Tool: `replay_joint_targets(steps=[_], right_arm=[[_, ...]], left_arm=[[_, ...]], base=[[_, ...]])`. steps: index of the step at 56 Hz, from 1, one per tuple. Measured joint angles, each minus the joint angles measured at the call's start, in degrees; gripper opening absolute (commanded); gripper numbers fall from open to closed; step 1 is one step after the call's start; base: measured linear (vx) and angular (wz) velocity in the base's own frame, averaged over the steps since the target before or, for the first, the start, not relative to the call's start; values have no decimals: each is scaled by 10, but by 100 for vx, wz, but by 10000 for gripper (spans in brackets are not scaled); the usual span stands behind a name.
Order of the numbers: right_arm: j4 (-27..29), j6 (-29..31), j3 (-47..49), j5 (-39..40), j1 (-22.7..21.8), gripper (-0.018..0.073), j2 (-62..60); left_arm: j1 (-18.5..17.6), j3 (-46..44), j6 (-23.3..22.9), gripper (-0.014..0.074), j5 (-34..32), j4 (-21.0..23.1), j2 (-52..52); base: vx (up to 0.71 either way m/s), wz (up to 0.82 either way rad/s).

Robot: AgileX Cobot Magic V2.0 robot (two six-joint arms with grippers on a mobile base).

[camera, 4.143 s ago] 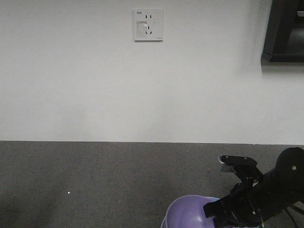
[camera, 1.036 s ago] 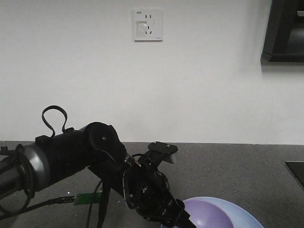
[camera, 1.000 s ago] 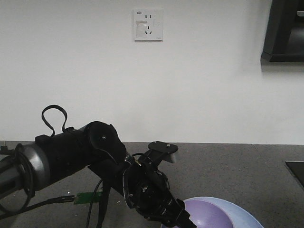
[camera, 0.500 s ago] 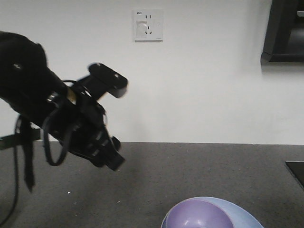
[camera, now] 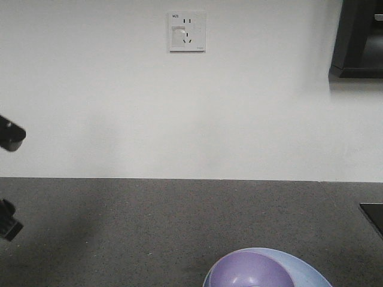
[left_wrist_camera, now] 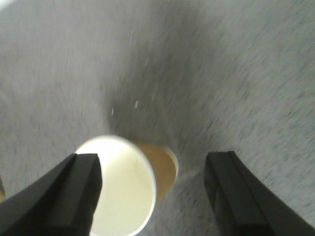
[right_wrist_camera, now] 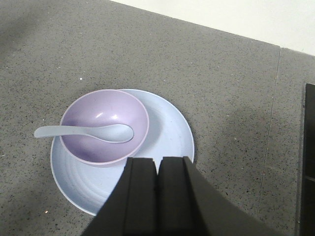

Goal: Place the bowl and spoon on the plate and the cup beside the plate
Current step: 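Grasp the brown paper cup with the left gripper and lift it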

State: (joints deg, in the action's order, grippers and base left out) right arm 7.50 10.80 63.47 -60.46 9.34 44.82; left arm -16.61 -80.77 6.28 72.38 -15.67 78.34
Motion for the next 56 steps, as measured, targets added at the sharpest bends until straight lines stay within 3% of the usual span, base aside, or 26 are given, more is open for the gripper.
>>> replay_joint_targets(steps=[22, 41, 48, 56], right_arm=[[0, 0, 0, -1, 0, -9, 0], [0, 0, 0, -1, 0, -9, 0], [0, 0, 0, -1, 0, -9, 0], [0, 0, 0, -2, 0, -9, 0]], left_arm=[[45, 97, -27, 565, -61, 8, 1], [60, 103, -28, 540, -81, 21, 43], [60, 103, -28, 462, -82, 23, 62], [60, 103, -28, 223, -84, 23, 71]], base=[[0, 0], [0, 0], [0, 0], [0, 0]])
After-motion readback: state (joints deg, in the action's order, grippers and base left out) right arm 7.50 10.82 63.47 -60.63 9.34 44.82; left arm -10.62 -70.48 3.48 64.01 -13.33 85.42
